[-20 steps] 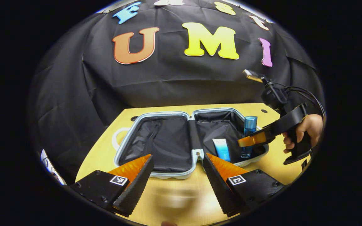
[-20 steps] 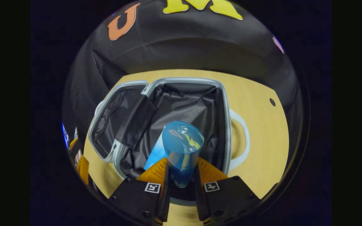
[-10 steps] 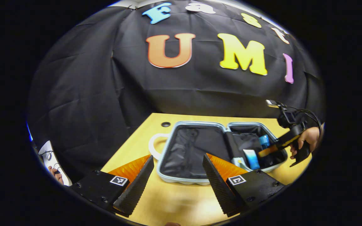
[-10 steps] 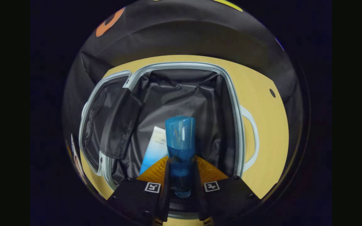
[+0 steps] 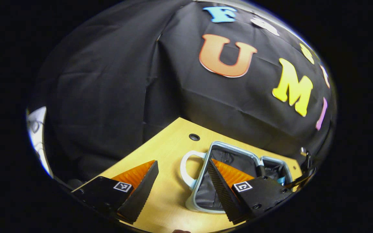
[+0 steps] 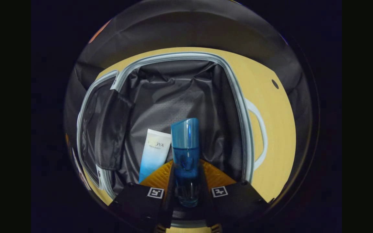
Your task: First open the suitcase, pack the skin care products into it, and then close the suitcase.
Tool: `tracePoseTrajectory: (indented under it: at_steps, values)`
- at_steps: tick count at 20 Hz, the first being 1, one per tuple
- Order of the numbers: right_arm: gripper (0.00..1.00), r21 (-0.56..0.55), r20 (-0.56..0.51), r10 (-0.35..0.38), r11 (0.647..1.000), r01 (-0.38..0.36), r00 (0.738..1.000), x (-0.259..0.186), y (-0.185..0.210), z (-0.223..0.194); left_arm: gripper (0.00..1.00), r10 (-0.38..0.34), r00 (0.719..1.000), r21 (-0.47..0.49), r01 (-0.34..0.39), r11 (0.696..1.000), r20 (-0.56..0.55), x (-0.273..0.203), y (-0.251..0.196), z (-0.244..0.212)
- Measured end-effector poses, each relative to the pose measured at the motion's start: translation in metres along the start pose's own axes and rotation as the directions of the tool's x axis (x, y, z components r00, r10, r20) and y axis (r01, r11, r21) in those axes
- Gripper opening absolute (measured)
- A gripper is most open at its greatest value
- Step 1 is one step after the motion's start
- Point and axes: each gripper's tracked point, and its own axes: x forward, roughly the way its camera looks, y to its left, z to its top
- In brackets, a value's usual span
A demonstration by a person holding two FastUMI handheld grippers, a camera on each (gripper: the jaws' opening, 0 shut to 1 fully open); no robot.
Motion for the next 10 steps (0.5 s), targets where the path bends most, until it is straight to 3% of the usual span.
tracePoseTrajectory:
  at_steps: [2,5,9,10]
  values:
    - [0.36,0.01,-0.006,-0.003,1.0,0.003,1.0,0.0,0.0,0.0,0.98,0.031,0.999,-0.041,-0.032,0.999,-0.025,0.019,0.017,-0.004]
    - [0.34,0.002,-0.018,-0.008,1.0,0.008,1.0,0.001,0.0,0.001,0.98,0.007,0.998,-0.1,-0.013,0.995,-0.06,0.032,0.023,-0.015]
    - [0.45,0.024,-0.014,-0.012,1.0,0.013,1.0,0.0,-0.003,0.003,0.97,-0.069,0.99,-0.28,0.033,0.959,-0.121,0.051,0.018,-0.035]
    - [0.56,0.025,-0.018,0.011,1.0,-0.011,1.0,-0.001,0.0,0.001,0.98,-0.094,0.988,-0.339,0.046,0.94,-0.126,0.051,0.016,-0.039]
